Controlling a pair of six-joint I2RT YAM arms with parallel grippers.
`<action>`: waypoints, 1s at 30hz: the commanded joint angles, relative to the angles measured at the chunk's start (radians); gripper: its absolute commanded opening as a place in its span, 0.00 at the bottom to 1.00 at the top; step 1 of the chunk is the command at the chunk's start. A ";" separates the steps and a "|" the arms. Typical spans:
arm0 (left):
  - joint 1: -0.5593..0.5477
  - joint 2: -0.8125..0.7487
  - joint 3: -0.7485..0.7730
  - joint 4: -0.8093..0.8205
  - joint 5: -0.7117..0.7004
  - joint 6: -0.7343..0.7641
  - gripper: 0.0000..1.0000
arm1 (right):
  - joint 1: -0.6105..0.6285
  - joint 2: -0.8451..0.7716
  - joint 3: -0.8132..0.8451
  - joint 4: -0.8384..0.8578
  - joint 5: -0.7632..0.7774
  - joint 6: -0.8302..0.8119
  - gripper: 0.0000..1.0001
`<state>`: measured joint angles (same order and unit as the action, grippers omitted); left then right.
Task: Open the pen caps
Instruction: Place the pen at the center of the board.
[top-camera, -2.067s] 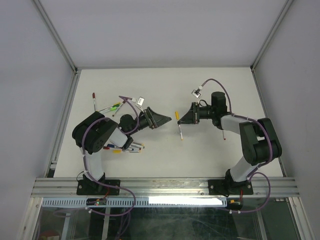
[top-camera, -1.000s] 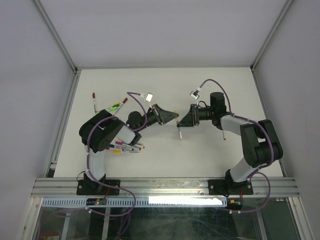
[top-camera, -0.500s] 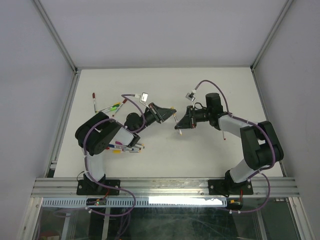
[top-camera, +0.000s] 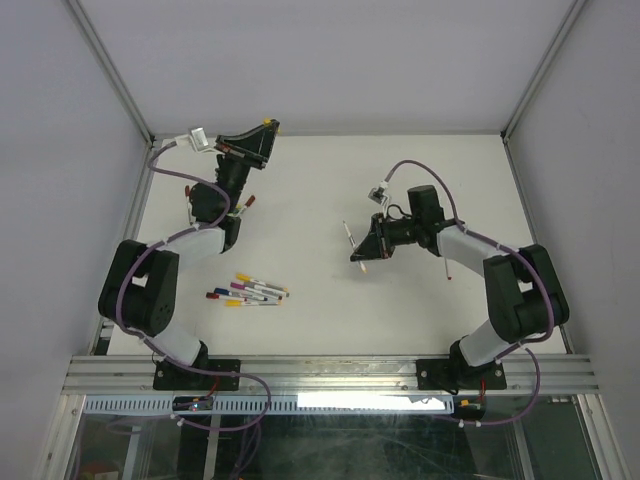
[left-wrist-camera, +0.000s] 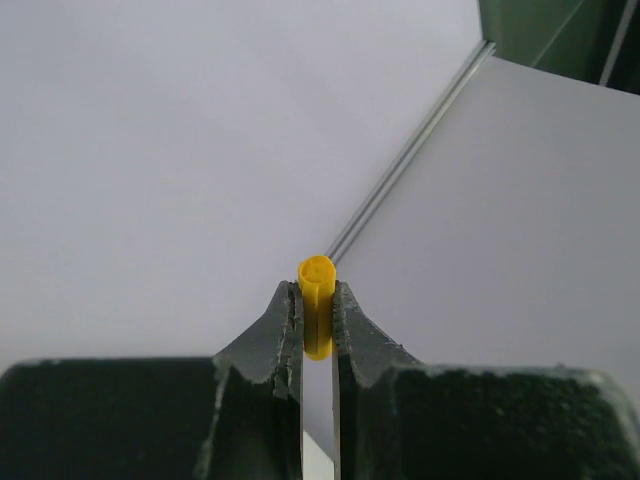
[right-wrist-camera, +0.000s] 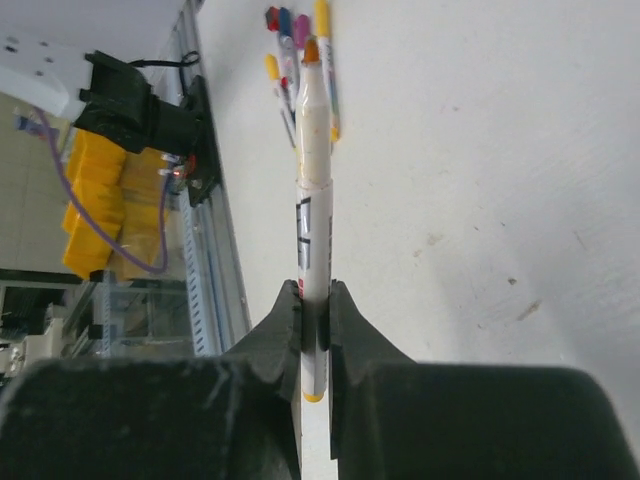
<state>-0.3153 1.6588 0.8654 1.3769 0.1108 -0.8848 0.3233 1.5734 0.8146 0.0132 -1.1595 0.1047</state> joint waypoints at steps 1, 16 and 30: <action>-0.024 -0.130 -0.013 -0.111 0.048 0.091 0.00 | 0.002 -0.104 0.085 -0.300 0.259 -0.243 0.00; -0.093 -0.513 -0.445 -0.400 0.114 0.068 0.00 | -0.214 -0.257 -0.061 -0.533 1.006 -0.439 0.00; -0.135 -0.505 -0.515 -0.374 0.135 0.012 0.00 | -0.296 -0.153 -0.035 -0.607 1.065 -0.471 0.02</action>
<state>-0.4297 1.1389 0.3538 0.9520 0.2192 -0.8524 0.0353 1.3975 0.7532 -0.5613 -0.1074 -0.3302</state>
